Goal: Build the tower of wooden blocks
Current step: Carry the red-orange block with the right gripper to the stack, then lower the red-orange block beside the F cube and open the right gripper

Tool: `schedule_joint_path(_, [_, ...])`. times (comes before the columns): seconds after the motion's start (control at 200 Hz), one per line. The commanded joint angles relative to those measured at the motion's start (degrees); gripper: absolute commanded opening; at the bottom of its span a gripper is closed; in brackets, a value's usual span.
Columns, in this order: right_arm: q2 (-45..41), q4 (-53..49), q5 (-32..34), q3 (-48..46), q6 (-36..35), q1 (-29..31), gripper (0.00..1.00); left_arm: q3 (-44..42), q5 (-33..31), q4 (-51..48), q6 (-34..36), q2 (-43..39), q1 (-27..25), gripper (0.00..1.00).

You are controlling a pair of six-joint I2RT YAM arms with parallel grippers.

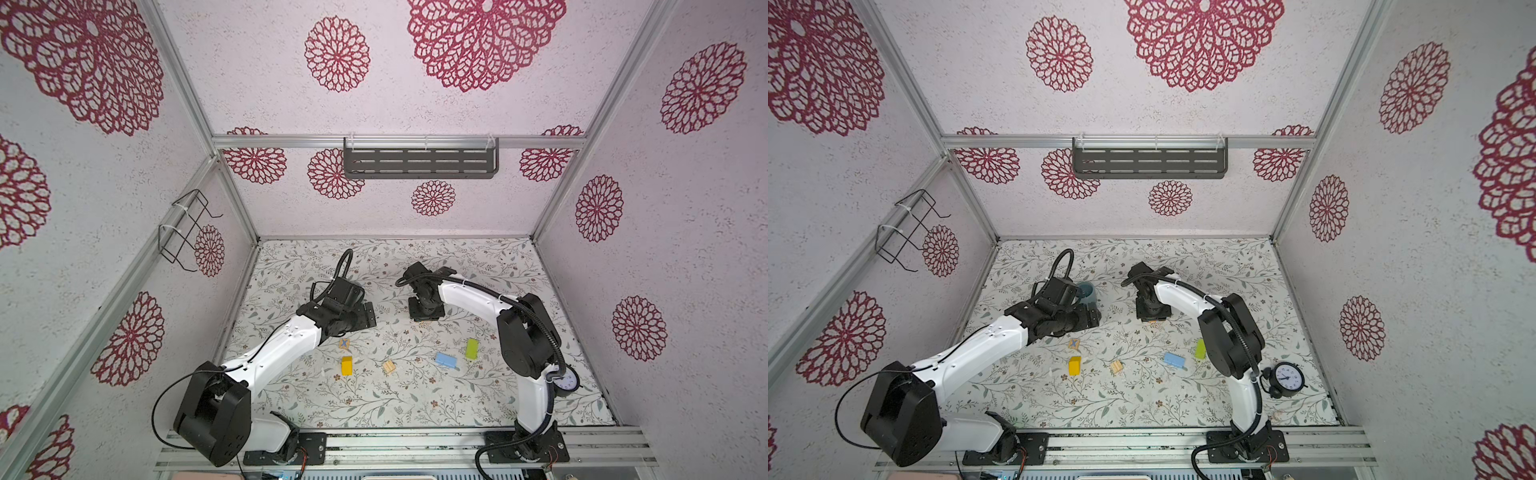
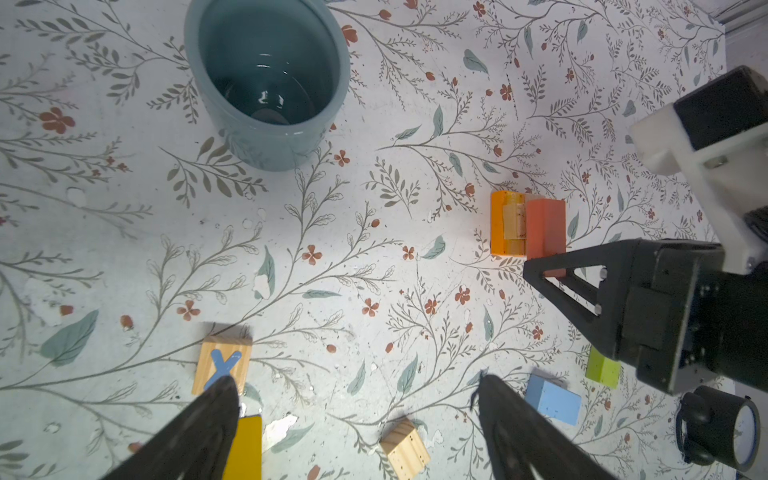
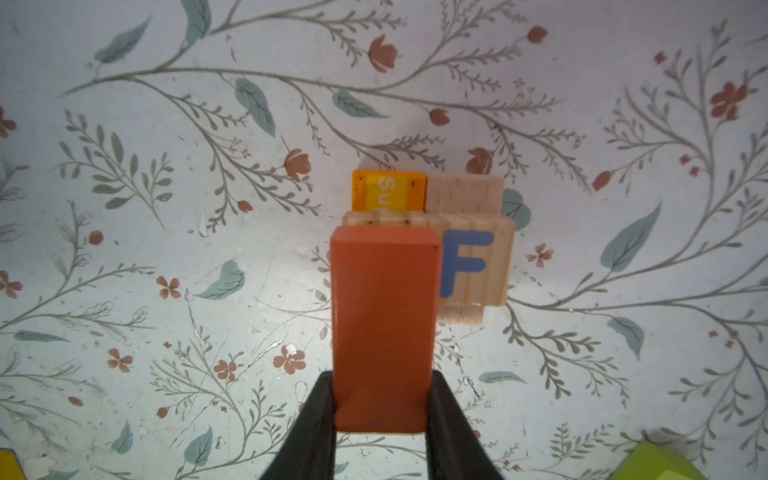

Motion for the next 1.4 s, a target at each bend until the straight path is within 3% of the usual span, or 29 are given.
schedule_joint_path(0.0, [-0.02, -0.69, 0.58, 0.75, -0.4, 0.31, 0.19, 0.25, 0.29, 1.12, 0.2, 0.61, 0.44, 0.93])
schedule_joint_path(0.836, [2.18, -1.85, 1.22, 3.53, -0.61, 0.24, 0.22, 0.27, 1.08, 1.74, 0.37, 1.65, 1.0, 0.93])
schedule_joint_path(1.396, [1.26, -2.17, 2.31, 2.69, -0.44, 0.24, 0.42, -0.07, 1.52, 1.98, -0.08, 1.4, 1.05, 0.93])
